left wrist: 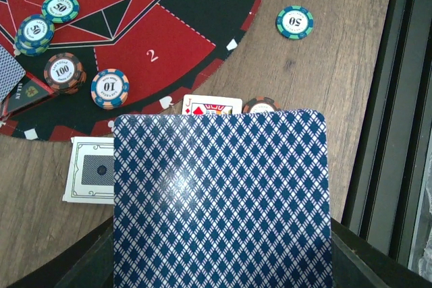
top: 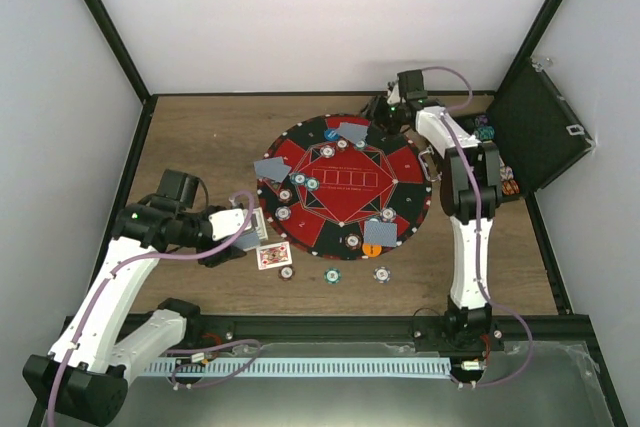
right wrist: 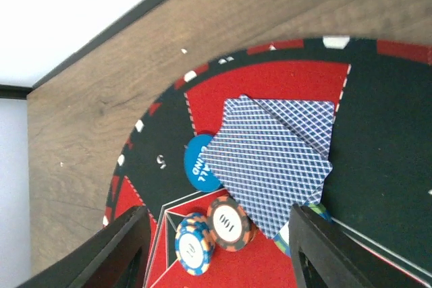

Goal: Distribute texas hold em gaming equipment

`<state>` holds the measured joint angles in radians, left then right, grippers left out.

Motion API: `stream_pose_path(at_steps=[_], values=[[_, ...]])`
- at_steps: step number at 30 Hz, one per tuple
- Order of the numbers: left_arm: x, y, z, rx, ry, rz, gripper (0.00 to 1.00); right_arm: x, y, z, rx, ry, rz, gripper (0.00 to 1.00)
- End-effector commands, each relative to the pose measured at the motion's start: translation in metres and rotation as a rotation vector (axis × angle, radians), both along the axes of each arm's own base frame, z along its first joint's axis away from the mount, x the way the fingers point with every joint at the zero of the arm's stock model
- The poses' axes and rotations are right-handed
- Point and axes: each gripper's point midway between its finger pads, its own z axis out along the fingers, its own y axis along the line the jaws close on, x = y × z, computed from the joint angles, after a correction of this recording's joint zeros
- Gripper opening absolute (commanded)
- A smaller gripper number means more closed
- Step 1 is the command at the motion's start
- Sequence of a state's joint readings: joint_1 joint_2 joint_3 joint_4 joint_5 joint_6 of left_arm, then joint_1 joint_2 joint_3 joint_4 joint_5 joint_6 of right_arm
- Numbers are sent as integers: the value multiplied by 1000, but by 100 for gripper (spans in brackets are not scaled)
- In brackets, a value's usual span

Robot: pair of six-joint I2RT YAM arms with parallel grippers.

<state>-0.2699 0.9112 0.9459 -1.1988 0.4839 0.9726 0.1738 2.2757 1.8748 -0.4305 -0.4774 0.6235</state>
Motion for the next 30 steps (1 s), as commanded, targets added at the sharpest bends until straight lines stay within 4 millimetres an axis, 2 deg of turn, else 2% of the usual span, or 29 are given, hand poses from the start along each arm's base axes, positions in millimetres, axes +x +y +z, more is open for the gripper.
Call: stream_pose_path(at_steps=[1, 4, 7, 12, 16, 21, 26, 30], values=[[-2, -4, 9, -35, -10, -14, 4, -9, -15, 60, -59, -95, -37, 63], [-2, -5, 10, -39, -18, -14, 4, -26, -18, 70, -68, -80, -41, 67], [-2, -5, 11, -43, -22, -15, 4, -65, -4, 79, -37, -76, 4, 73], [0, -9, 15, -66, -29, -20, 4, -156, 55, 88, 109, -79, 171, 87], [4, -10, 15, -64, -32, -20, 4, -238, 106, 109, 279, -91, 337, 95], [6, -11, 16, -68, -32, -22, 4, -312, 149, 125, 355, -87, 485, 98], [5, -12, 15, -78, -31, -26, 4, -363, 177, 120, 391, -45, 576, 98], [4, -12, 14, -80, -30, -29, 4, -386, 196, 118, 406, -33, 620, 98]])
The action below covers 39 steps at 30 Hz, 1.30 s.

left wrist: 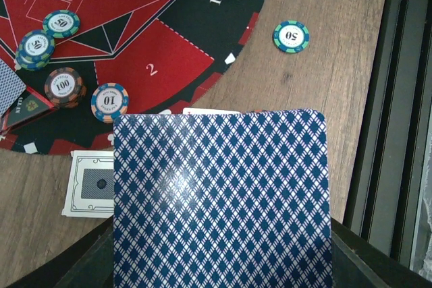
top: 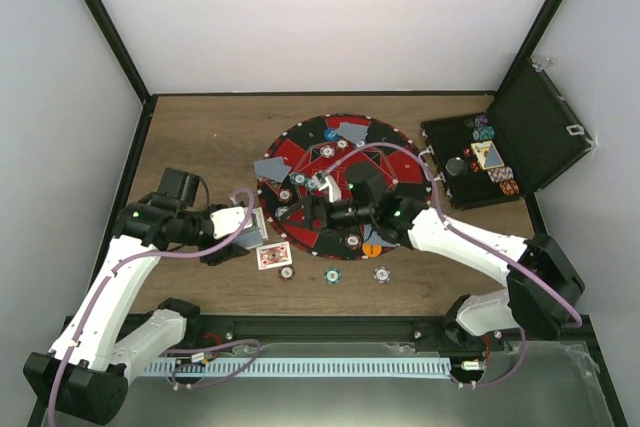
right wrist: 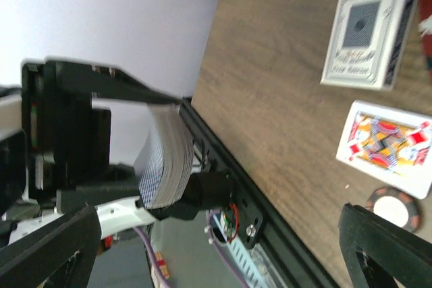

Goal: Distribute texas hold em gaming equipment

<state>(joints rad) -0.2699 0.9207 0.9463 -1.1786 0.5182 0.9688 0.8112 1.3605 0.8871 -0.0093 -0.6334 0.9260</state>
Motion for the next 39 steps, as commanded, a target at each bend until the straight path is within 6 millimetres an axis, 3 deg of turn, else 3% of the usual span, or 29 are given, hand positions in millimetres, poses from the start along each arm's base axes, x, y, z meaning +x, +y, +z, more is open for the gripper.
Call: stream_pose_path(at_steps=[1, 9, 14, 31, 39], values=[[1, -6, 11, -46, -30, -19, 4, -21, 23, 10, 52, 4, 39, 98], [2, -7, 11, -47, -33, -18, 4, -42, 73, 14, 79, 8, 155, 98], [1, -6, 11, -41, -39, -20, 4, -52, 93, 10, 87, 19, 205, 97], [-1, -7, 15, -55, -39, -24, 4, -45, 120, -6, 83, 61, 224, 92], [-3, -5, 17, -48, -48, -22, 4, -40, 122, -29, 45, 96, 221, 90]])
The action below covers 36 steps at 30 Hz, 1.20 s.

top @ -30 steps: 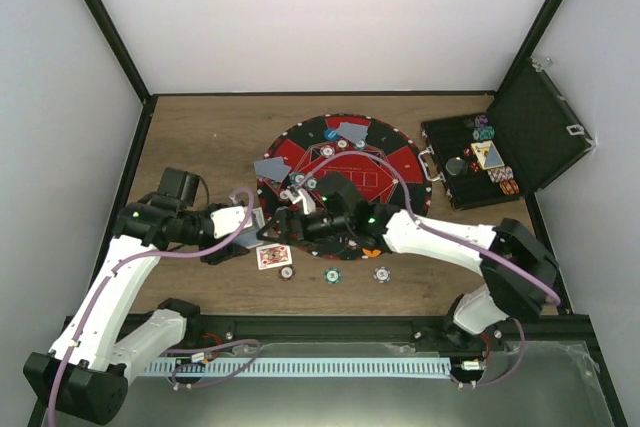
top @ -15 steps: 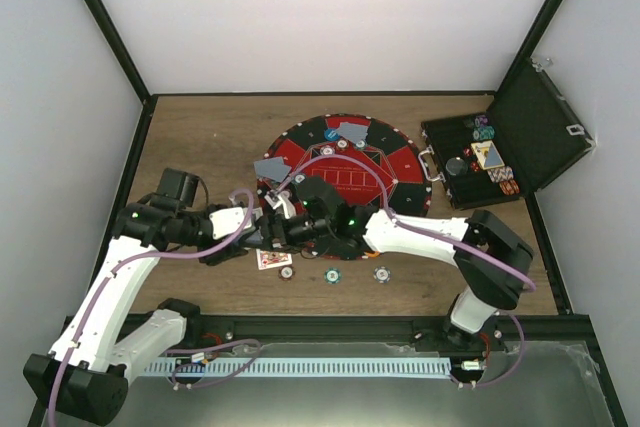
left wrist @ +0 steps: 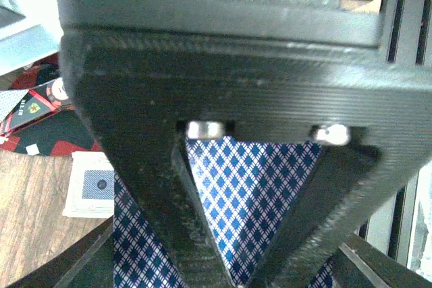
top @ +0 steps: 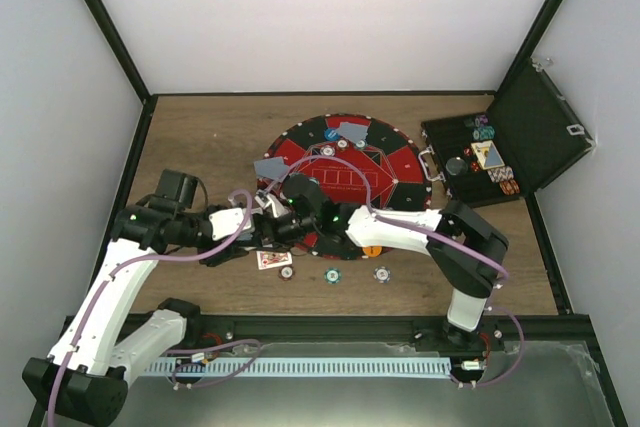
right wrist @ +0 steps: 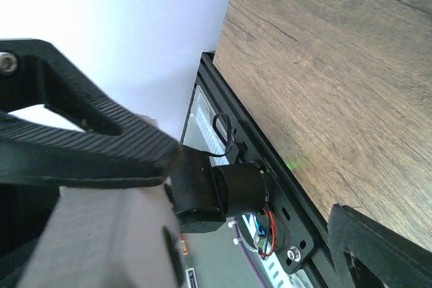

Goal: Distribute texas hold em gaming equipment

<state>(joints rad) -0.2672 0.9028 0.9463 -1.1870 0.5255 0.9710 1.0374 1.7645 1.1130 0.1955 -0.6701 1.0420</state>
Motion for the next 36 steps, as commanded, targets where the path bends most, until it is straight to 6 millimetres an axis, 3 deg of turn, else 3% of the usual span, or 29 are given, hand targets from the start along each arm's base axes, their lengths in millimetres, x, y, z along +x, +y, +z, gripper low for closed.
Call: stream_pose_path(at_steps=[1, 8, 16, 36], values=[[0, -5, 14, -39, -40, -19, 4, 5, 3, 3, 14, -4, -4, 89], [0, -6, 16, -43, -40, -23, 4, 20, -26, -11, -15, 8, -62, 82], [0, -6, 16, -42, -42, -22, 4, 20, -44, -16, -45, -9, -87, 79], [2, -6, 15, -39, -43, -22, 4, 22, -53, -5, -53, -41, -102, 67]])
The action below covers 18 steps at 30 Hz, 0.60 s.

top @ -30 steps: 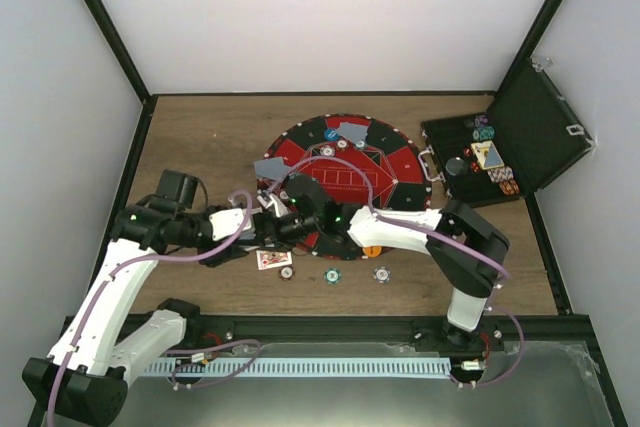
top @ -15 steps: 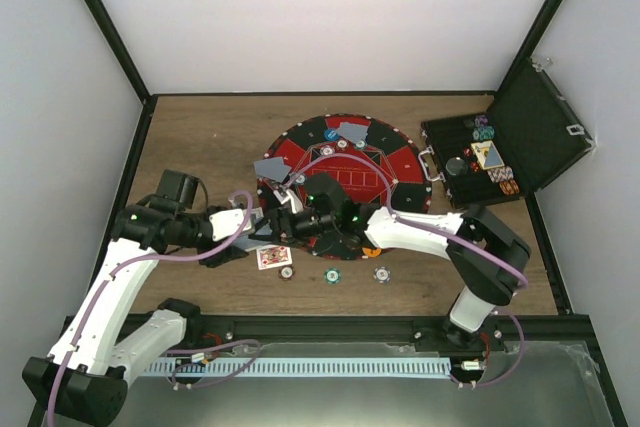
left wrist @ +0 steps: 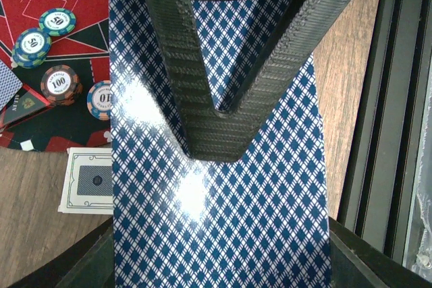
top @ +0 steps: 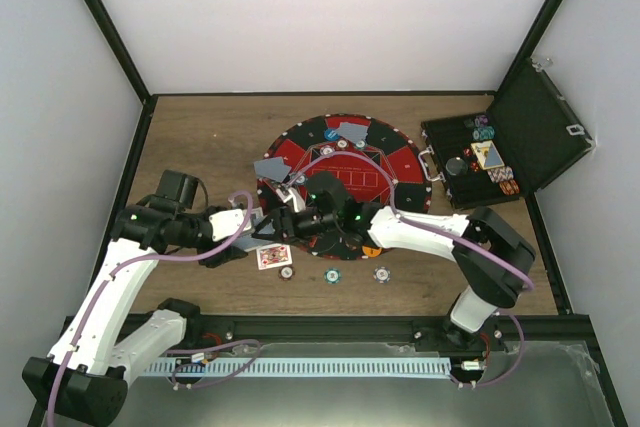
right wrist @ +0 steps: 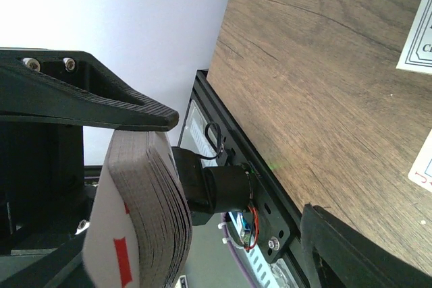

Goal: Distribute texas hold em gaming equipment

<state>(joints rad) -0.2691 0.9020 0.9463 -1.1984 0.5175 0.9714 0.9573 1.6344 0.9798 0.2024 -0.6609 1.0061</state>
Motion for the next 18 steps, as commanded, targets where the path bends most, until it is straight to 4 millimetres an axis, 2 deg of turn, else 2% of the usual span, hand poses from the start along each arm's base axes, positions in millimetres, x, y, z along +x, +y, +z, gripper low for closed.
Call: stream_pose_path(at_steps=[1, 7, 11, 18], values=[[4, -7, 17, -48, -53, -24, 4, 3, -12, -8, -56, -3, -31, 67], [3, -7, 14, -46, -50, -26, 4, 2, -10, 7, -25, -15, -27, 68], [4, -7, 14, -46, -49, -24, 4, 0, -2, 20, -2, -32, -8, 70], [4, -7, 13, -45, -45, -26, 4, -5, 21, 19, 7, -27, 40, 73]])
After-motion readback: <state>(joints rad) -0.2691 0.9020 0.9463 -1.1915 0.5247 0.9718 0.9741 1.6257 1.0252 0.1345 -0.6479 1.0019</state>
